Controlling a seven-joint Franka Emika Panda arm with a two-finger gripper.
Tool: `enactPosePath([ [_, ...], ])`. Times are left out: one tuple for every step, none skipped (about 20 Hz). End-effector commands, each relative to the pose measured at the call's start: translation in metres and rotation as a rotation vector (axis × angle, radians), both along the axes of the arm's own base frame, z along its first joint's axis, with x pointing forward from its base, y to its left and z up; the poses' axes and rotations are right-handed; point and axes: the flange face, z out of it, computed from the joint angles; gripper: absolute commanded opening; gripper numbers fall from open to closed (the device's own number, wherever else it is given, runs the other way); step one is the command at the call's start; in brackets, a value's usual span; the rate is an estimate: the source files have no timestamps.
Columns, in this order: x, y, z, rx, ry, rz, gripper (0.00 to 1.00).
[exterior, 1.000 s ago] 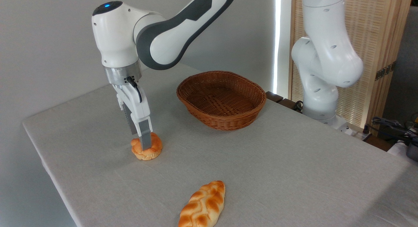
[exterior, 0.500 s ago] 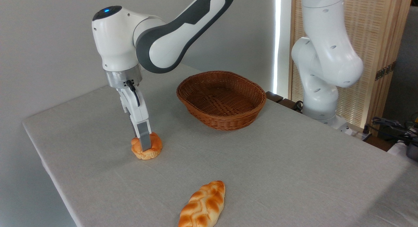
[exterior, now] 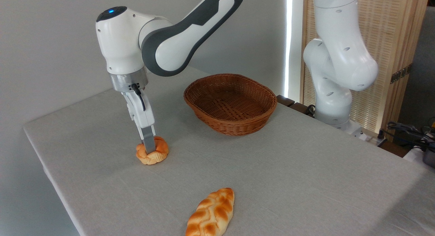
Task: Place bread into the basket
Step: 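Close the gripper fingers around the round bun, then lift the bun and carry it over the wicker basket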
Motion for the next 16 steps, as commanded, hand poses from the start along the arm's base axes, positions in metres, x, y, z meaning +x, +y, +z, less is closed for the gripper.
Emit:
enactPosePath([
  [-0.002, -0.001, -0.003, -0.001, -0.015, -0.017, 0.12],
  [-0.002, -0.001, -0.004, 0.000, -0.012, -0.017, 0.12],
  [-0.002, -0.001, -0.001, -0.002, -0.013, -0.017, 0.12],
  [-0.002, 0.000, 0.003, -0.003, -0.019, -0.015, 0.12],
  [-0.002, 0.001, 0.010, -0.007, -0.030, -0.011, 0.12],
  [-0.002, 0.003, 0.021, -0.011, -0.045, 0.000, 0.12],
  [-0.005, 0.003, 0.028, -0.012, -0.046, 0.003, 0.12],
  [-0.011, 0.004, 0.037, -0.006, -0.033, 0.000, 0.12],
  [-0.017, 0.004, 0.049, -0.009, -0.021, -0.001, 0.12],
  [-0.024, 0.004, 0.066, -0.009, -0.018, -0.006, 0.12],
  [-0.031, 0.005, 0.079, -0.008, -0.015, -0.012, 0.12],
  [-0.037, 0.006, 0.089, -0.007, -0.014, -0.014, 0.12],
  [-0.046, 0.002, 0.101, -0.013, -0.014, -0.021, 0.12],
  [-0.059, -0.007, 0.113, -0.021, -0.006, -0.039, 0.12],
  [-0.070, -0.009, 0.124, -0.021, 0.007, -0.047, 0.12],
  [-0.081, -0.009, 0.135, -0.018, 0.023, -0.056, 0.13],
])
